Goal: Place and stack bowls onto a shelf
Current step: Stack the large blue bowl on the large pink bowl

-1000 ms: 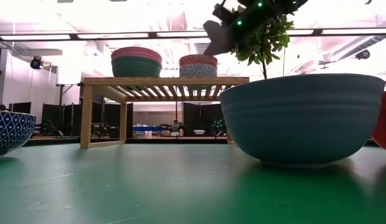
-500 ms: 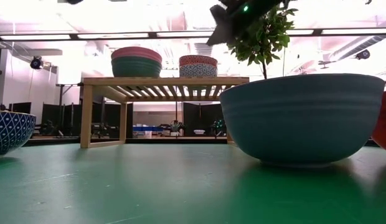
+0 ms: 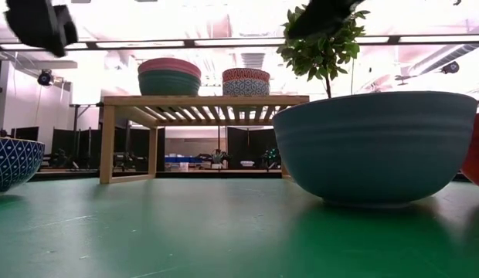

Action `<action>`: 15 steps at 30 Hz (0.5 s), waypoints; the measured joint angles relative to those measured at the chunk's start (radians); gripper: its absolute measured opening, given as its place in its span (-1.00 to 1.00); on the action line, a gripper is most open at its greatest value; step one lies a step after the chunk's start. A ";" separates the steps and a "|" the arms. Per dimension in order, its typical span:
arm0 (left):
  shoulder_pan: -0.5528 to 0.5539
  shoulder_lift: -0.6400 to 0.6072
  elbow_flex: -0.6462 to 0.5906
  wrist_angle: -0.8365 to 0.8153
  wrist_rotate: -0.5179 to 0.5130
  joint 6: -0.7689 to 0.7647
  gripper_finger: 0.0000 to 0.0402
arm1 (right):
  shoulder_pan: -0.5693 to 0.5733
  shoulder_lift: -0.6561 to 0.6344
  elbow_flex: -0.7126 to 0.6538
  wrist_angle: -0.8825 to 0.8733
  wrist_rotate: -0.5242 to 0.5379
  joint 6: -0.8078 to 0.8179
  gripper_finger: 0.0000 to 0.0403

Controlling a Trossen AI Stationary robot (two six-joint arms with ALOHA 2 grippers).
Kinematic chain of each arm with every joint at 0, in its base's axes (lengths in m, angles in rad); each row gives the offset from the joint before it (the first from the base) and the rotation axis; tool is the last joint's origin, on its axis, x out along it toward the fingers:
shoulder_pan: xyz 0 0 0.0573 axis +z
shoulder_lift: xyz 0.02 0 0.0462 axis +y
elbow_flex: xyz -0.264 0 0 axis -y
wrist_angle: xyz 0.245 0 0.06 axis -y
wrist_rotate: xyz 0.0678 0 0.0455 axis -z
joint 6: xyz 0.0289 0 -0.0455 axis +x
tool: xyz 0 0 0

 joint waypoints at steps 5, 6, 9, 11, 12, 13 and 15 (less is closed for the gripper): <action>-0.005 0.047 0.001 -0.089 0.080 -0.021 -0.16 | 0.064 -0.062 -0.146 0.127 0.007 0.036 -0.96; -0.007 0.058 0.001 -0.111 0.091 -0.021 -0.11 | 0.071 -0.074 -0.175 0.166 0.007 0.035 -0.96; -0.010 0.091 0.001 -0.163 0.138 -0.017 -0.02 | 0.079 -0.104 -0.255 0.273 0.005 0.029 -0.96; -0.012 0.111 0.001 -0.184 0.149 -0.019 0.01 | 0.080 -0.121 -0.290 0.295 0.002 0.025 -0.96; -0.013 0.121 0.001 -0.187 0.156 -0.019 0.01 | 0.080 -0.128 -0.297 0.294 0.000 0.025 -0.96; -0.018 0.129 0.001 -0.192 0.158 -0.020 0.02 | 0.080 -0.134 -0.302 0.296 0.000 0.024 -0.96; -0.024 0.139 0.001 -0.194 0.158 -0.021 0.02 | 0.082 -0.151 -0.309 0.301 -0.026 0.017 -0.96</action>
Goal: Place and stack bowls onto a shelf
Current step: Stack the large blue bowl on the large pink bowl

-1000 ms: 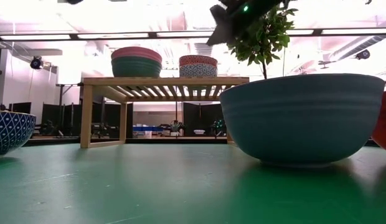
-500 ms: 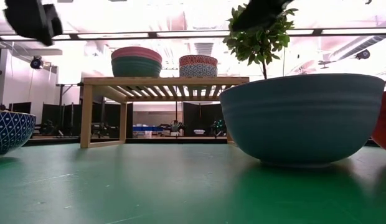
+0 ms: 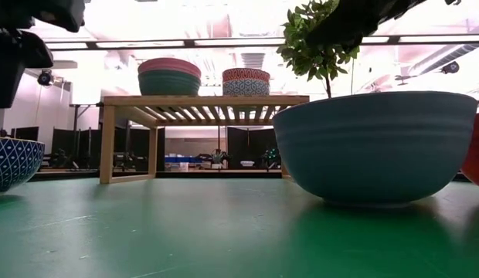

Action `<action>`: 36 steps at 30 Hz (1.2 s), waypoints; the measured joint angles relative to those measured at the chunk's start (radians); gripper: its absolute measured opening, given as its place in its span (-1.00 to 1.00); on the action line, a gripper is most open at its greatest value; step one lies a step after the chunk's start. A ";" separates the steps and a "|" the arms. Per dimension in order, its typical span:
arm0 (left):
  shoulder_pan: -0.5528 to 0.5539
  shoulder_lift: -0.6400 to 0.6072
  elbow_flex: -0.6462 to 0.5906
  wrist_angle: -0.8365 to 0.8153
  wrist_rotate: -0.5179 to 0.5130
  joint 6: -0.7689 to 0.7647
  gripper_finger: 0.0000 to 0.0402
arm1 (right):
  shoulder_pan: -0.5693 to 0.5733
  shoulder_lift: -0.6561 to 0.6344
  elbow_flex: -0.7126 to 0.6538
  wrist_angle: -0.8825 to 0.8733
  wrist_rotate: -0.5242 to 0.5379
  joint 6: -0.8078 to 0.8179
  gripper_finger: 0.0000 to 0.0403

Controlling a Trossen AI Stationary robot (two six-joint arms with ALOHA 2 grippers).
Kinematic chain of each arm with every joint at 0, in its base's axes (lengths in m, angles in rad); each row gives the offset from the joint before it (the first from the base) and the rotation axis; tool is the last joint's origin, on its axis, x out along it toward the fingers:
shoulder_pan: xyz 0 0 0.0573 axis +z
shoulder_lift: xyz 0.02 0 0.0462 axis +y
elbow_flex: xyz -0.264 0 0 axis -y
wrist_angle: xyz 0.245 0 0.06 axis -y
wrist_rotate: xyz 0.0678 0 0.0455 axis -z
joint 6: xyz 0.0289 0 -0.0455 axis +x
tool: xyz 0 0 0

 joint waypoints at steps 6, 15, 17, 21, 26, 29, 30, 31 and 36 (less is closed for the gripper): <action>-0.003 0.015 0.000 0.015 -0.006 -0.007 0.02 | 0.004 0.009 -0.003 0.012 -0.136 0.057 -0.95; -0.003 0.013 0.000 0.148 -0.143 0.151 0.02 | 0.070 0.088 0.085 -0.161 -0.212 0.116 -0.95; -0.003 0.013 0.000 0.162 -0.184 0.183 0.02 | 0.072 0.113 0.123 -0.227 -0.211 0.136 -0.95; -0.003 0.013 0.000 0.179 -0.253 0.228 0.02 | 0.079 0.175 0.198 -0.329 -0.213 0.143 -0.94; -0.003 0.013 0.000 0.209 -0.290 0.247 0.02 | 0.079 0.267 0.279 -0.436 -0.264 0.159 -0.71; -0.003 0.013 0.000 0.218 -0.294 0.251 0.02 | 0.079 0.327 0.314 -0.474 -0.266 0.166 -0.48; -0.003 0.013 0.000 0.220 -0.294 0.253 0.02 | 0.079 0.347 0.322 -0.481 -0.267 0.162 -0.40; -0.003 0.013 0.000 0.224 -0.294 0.256 0.02 | 0.078 0.368 0.329 -0.490 -0.279 0.154 -0.33; -0.003 0.013 0.000 0.263 -0.318 0.289 0.02 | 0.078 0.457 0.350 -0.497 -0.331 0.143 -0.09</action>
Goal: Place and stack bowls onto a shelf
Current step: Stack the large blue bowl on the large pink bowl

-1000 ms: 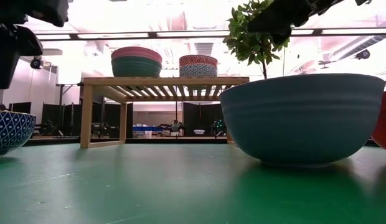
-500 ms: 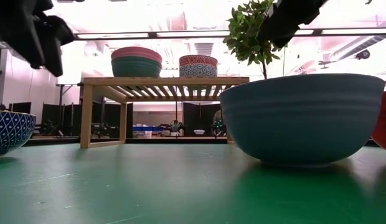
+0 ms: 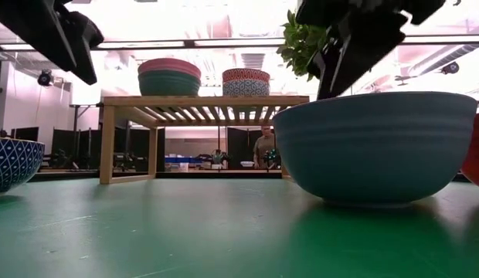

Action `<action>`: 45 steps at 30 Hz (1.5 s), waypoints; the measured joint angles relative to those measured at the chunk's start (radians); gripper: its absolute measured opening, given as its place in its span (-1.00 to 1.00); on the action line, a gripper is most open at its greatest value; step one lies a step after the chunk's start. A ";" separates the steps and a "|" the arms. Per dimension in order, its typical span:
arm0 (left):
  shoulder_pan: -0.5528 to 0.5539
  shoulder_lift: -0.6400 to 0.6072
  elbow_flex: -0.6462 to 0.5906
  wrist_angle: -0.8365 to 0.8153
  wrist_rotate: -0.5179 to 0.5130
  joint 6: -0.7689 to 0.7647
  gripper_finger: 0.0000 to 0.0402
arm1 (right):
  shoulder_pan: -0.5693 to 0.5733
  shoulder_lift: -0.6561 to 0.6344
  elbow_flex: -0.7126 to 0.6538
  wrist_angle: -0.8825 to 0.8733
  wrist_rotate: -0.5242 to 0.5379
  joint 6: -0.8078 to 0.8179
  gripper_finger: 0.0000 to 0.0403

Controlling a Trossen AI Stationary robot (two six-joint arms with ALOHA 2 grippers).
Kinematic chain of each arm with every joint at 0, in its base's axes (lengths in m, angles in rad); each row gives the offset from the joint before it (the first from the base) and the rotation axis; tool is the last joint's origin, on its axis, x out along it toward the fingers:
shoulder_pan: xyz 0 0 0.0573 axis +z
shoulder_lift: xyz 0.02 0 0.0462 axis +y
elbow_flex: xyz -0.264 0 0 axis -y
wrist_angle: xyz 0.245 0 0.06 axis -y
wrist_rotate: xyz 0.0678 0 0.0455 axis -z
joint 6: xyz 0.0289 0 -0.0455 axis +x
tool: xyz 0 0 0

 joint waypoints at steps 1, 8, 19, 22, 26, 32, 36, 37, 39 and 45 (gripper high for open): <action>0.000 0.000 0.000 0.008 -0.002 0.011 0.02 | 0.000 0.015 0.003 0.000 0.000 0.005 -0.08; 0.000 0.000 0.000 0.165 -0.067 0.200 0.02 | -0.018 0.099 0.009 0.001 0.028 0.023 -0.13; 0.091 0.100 0.000 0.718 -0.106 0.849 0.02 | -0.046 0.113 0.005 0.055 0.038 0.015 -0.38; 0.120 0.152 0.000 0.785 -0.086 0.897 0.02 | -0.047 0.115 0.006 0.081 0.042 0.015 -0.57; 0.145 0.213 0.000 0.820 -0.041 0.890 0.02 | -0.046 0.136 -0.001 0.078 0.018 0.018 -0.89; 0.164 0.335 0.059 0.820 0.055 0.882 0.02 | -0.049 0.165 -0.001 0.205 0.062 0.031 -0.93; 0.167 0.393 0.099 0.788 0.137 0.871 0.02 | -0.051 0.170 0.015 0.230 0.082 0.032 -0.94; 0.168 0.402 0.108 0.782 0.155 0.865 0.02 | -0.051 0.170 0.017 0.230 0.087 0.031 -0.94; 0.169 0.412 0.122 0.767 0.181 0.851 0.01 | -0.051 0.168 0.023 0.222 0.111 0.022 -0.94; 0.171 0.405 0.148 0.612 0.207 0.798 -0.08 | -0.051 0.165 0.043 0.227 0.131 -0.007 -0.94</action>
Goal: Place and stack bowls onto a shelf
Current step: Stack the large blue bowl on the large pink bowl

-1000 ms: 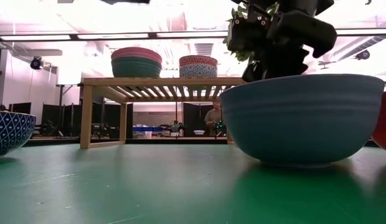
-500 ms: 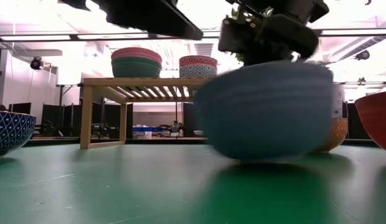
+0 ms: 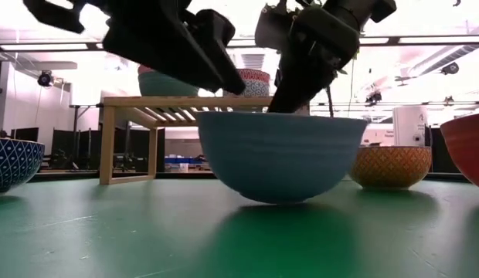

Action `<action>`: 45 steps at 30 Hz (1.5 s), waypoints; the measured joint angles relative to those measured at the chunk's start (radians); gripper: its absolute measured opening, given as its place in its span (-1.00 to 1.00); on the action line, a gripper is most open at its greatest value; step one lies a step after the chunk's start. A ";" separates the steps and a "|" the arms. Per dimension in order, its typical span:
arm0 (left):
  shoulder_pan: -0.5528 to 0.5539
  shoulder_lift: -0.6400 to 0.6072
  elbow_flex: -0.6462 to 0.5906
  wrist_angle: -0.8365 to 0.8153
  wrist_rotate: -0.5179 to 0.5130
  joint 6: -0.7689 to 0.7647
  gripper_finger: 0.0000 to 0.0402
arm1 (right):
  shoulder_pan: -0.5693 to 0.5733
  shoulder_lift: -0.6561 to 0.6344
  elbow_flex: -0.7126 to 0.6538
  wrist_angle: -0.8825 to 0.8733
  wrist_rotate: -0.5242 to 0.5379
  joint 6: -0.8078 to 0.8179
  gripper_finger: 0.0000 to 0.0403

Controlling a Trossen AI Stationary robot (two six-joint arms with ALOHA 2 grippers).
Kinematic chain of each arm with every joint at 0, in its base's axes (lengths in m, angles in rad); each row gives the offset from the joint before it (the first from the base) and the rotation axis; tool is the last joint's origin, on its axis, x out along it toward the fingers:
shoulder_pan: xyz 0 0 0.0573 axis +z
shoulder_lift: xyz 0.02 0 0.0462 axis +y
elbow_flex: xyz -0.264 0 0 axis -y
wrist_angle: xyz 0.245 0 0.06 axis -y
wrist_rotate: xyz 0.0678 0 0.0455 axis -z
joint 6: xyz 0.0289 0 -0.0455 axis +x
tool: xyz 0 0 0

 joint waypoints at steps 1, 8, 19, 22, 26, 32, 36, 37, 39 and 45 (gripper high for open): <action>0.001 -0.001 0.003 -0.012 0.013 -0.008 -0.10 | 0.000 -0.001 0.002 0.001 0.001 -0.004 -0.94; 0.017 0.017 0.004 -0.030 0.060 -0.037 -0.18 | 0.000 -0.004 0.021 -0.003 0.001 -0.005 -0.94; 0.035 0.065 0.004 -0.029 0.085 -0.052 -0.26 | -0.001 -0.005 0.025 -0.004 -0.001 0.039 -0.94; 0.035 0.064 0.004 -0.033 0.089 -0.052 -0.47 | -0.001 -0.005 0.025 -0.004 -0.006 0.041 -0.94; 0.035 0.063 0.029 -0.083 0.094 -0.044 -0.90 | -0.003 -0.005 0.024 0.004 0.001 0.041 -0.94; 0.033 0.062 0.092 -0.167 0.114 -0.013 -0.98 | -0.007 -0.009 0.026 0.006 -0.009 0.041 -0.91; 0.032 0.060 0.131 -0.223 0.119 -0.002 -0.99 | -0.008 -0.026 0.029 0.005 -0.039 0.044 -0.73; 0.032 0.060 0.135 -0.230 0.119 0.001 -0.99 | -0.008 -0.030 0.029 0.006 -0.046 0.048 -0.66; 0.032 0.060 0.143 -0.238 0.118 0.002 -0.99 | -0.007 -0.036 0.029 0.006 -0.052 0.059 -0.50; 0.029 0.052 0.148 -0.271 0.113 0.015 -1.00 | -0.007 -0.064 0.028 0.004 -0.059 0.070 -0.11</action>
